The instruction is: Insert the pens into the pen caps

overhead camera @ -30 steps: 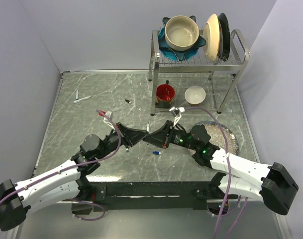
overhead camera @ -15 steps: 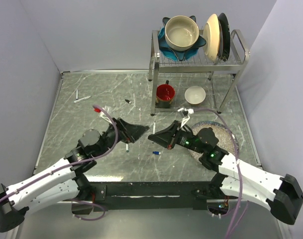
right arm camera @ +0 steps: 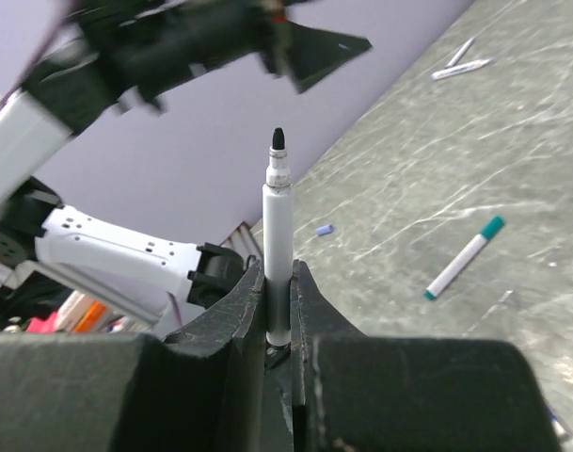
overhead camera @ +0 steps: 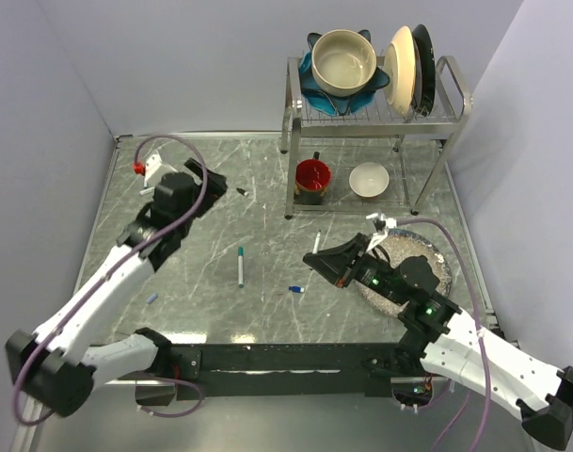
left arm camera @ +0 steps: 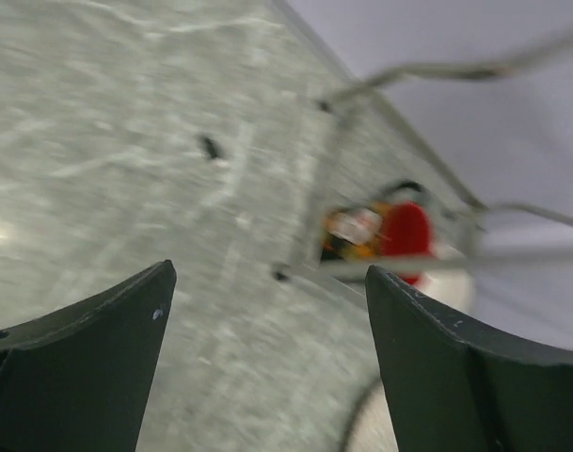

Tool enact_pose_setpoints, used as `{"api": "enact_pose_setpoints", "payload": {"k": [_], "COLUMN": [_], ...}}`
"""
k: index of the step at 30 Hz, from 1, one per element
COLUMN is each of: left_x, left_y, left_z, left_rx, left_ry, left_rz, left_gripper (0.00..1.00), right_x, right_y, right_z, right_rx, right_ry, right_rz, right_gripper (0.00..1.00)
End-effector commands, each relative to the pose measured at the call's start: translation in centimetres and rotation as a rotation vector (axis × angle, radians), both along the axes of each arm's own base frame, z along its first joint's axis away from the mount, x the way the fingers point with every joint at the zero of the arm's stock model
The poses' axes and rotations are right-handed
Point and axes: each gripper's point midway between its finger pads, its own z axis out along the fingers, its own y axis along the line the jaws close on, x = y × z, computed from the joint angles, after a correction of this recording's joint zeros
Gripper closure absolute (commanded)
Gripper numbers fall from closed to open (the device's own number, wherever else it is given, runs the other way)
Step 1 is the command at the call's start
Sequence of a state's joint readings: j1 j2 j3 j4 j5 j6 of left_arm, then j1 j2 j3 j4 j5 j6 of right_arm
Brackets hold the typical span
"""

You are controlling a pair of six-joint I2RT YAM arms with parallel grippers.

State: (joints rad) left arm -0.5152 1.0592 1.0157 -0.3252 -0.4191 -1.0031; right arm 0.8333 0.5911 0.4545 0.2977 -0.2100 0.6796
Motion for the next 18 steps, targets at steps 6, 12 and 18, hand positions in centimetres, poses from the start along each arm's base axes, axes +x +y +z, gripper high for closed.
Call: {"api": "enact_pose_setpoints", "payload": {"k": [6,12,18], "left_x": [10.9,18.2,23.0], "left_y": [1.4,-0.9,-3.4], "left_z": [-5.9,-8.2,-11.5], "left_rx": [0.298,0.297,0.189], "left_ry": [0.181,0.150,0.100], "left_rz": [-0.080,-0.256,-0.446], "left_gripper": [0.13,0.33,0.73], "right_x": [0.0,0.0,-0.3], "right_y": [-2.1,-3.1,-3.2], "right_z": [0.1,0.4,0.3], "right_rx": [-0.024,-0.031,-0.027], "right_ry": [-0.085,-0.108,-0.107], "right_rz": [-0.079,-0.117,-0.110], "right_gripper": [1.00,1.00,1.00]}}
